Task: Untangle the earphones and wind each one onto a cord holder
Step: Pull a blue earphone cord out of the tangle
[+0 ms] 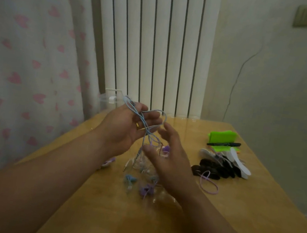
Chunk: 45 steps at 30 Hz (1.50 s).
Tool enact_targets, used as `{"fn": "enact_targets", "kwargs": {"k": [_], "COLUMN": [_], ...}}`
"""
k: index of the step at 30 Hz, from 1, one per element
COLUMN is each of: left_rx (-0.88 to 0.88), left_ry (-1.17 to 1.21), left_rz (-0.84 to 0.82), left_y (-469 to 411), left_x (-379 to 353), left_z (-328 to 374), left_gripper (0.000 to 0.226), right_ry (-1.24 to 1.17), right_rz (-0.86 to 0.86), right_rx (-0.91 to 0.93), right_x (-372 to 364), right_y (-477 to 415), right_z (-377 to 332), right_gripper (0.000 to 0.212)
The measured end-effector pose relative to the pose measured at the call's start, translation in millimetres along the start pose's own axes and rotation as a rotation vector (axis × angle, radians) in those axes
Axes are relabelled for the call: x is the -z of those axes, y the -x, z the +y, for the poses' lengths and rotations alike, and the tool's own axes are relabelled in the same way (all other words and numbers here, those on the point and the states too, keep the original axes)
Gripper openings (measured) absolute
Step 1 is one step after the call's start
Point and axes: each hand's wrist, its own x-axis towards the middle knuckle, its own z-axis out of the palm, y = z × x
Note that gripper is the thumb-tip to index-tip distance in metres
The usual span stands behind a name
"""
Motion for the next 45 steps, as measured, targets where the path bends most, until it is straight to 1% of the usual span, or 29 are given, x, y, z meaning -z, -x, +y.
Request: {"fn": "enact_targets", "kwargs": {"k": [1, 3, 5, 7, 8, 11, 14, 15, 17, 20, 21, 24, 25, 26, 27, 29, 30, 31, 32, 33, 34, 35, 36, 37, 39, 41, 42, 43, 45], "left_rx": [0.021, 0.040, 0.031, 0.015, 0.000, -0.039, -0.044, -0.043, -0.043, -0.046, -0.049, -0.052, -0.043, -0.030, -0.013, 0.016, 0.026, 0.027, 0.004, -0.049, -0.128, -0.222, -0.304, -0.328, -0.225, -0.030, 0.039, 0.058, 0.017], "left_ry": [0.057, 0.153, 0.244, 0.315, 0.324, 0.319, 0.387, 0.407, 0.433, 0.401, 0.389, 0.366, 0.362, 0.358, 0.351, 0.312, 0.262, 0.189, 0.069, -0.138, -0.465, -0.867, -1.198, -1.369, -1.525, -1.679, -1.713, -1.731, -1.670], "left_rz": [-0.022, -0.039, -0.001, 0.063, 0.092, 0.140, 0.155, 0.154, 0.129, 0.066, 0.047, -0.027, -0.061, -0.101, -0.141, -0.207, -0.219, -0.209, -0.168, -0.090, -0.007, 0.059, 0.058, 0.003, -0.180, -0.347, -0.387, -0.393, -0.335], "left_y": [1, 0, -7, -14, -17, -25, -32, -33, -33, -27, -24, -15, -11, -6, -1, 9, 13, 16, 17, 17, 14, 11, 7, 4, 3, 8, 8, 8, 6], "left_x": [-3, -6, -4, 0, 4, 10, 13, 12, 8, -3, -7, -24, -30, -37, -44, -53, -54, -52, -50, -45, -36, -25, -13, -2, 19, 30, 34, 37, 40], "left_z": [-2, -3, 3, 11, 16, 27, 37, 41, 48, 58, 61, 72, 73, 74, 73, 67, 63, 60, 57, 55, 52, 48, 43, 36, 22, 7, 0, -6, -9], "left_gripper": [0.026, 0.026, 0.025, 0.024, 0.024, 0.028, 0.031, 0.031, 0.031, 0.031, 0.031, 0.033, 0.034, 0.034, 0.034, 0.030, 0.027, 0.026, 0.024, 0.022, 0.021, 0.021, 0.021, 0.023, 0.033, 0.037, 0.040, 0.043, 0.038], "right_ry": [0.021, 0.051, 0.071, 0.146, 0.174, 0.240, 0.348, 0.362, 0.341, 0.273, 0.265, 0.256, 0.241, 0.224, 0.227, 0.280, 0.301, 0.295, 0.276, 0.250, 0.234, 0.219, 0.206, 0.189, 0.186, 0.246, 0.276, 0.291, 0.273], "right_rz": [-0.038, -0.052, -0.035, 0.012, 0.036, 0.042, -0.019, -0.033, 0.004, 0.133, 0.146, 0.075, 0.051, 0.046, 0.061, 0.127, 0.127, 0.097, 0.049, 0.004, -0.026, -0.049, -0.059, -0.061, -0.071, -0.107, -0.127, -0.138, -0.131], "right_rx": [0.015, 0.007, -0.029, -0.035, -0.021, -0.008, -0.012, -0.010, -0.002, 0.069, 0.094, 0.104, 0.089, 0.079, 0.086, 0.138, 0.124, 0.080, 0.028, -0.023, -0.063, -0.090, -0.109, -0.118, -0.102, -0.051, -0.032, -0.020, -0.017], "right_x": [-3, -7, -7, -4, -3, 0, 0, -1, -3, -1, 1, -3, -7, -10, -13, -13, -11, -8, -4, -2, 1, 2, 2, 2, 0, -2, -3, -3, 0], "right_y": [1, 0, -3, -8, -11, -12, -11, -9, -6, -5, -4, -1, 0, -1, -2, -7, -9, -11, -11, -11, -11, -10, -10, -11, -11, -10, -9, -9, -9], "right_z": [0, 5, 11, 18, 20, 25, 29, 28, 24, 14, 11, 3, 1, 0, 0, 7, 11, 16, 22, 26, 29, 31, 31, 31, 30, 29, 29, 28, 29], "right_gripper": [0.066, 0.050, 0.033, 0.017, 0.015, 0.032, 0.040, 0.047, 0.061, 0.068, 0.070, 0.082, 0.083, 0.077, 0.065, 0.030, 0.019, 0.016, 0.019, 0.024, 0.029, 0.032, 0.034, 0.033, 0.031, 0.028, 0.026, 0.024, 0.022]}}
